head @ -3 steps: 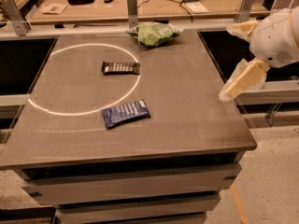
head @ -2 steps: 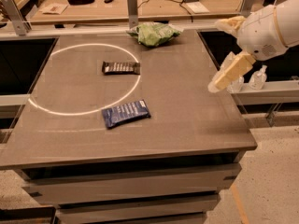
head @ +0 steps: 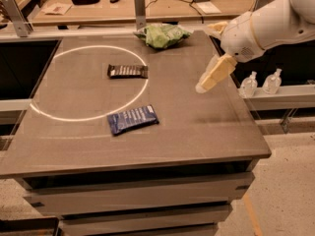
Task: Move rxbar chocolate near rxbar blueberry
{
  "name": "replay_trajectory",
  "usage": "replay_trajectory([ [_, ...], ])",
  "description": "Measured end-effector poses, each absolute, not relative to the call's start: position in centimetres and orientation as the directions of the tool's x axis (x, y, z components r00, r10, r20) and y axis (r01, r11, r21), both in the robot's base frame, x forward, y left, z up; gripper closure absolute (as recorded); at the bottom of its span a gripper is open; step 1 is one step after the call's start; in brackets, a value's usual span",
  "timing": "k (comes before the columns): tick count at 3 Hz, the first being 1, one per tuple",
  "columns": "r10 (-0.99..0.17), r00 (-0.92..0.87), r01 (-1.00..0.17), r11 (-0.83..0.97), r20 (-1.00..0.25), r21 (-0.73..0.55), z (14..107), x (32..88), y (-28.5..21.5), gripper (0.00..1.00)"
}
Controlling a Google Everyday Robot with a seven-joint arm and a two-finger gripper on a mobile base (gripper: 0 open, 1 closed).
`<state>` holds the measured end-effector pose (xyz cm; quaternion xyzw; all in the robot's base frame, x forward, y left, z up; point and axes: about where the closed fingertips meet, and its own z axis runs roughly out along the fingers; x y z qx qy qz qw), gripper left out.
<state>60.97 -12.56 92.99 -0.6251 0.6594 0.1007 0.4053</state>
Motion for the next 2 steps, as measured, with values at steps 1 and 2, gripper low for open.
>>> replay_trajectory([
  [1, -0.773, 0.091, -0.914, 0.186, -0.628, -0.361, 91.5, 62.8, -10.6, 0.00],
  [2, -0.786, 0.078, -0.931, 0.162, -0.614, -0.326, 90.6, 64.7, -7.4, 0.00],
])
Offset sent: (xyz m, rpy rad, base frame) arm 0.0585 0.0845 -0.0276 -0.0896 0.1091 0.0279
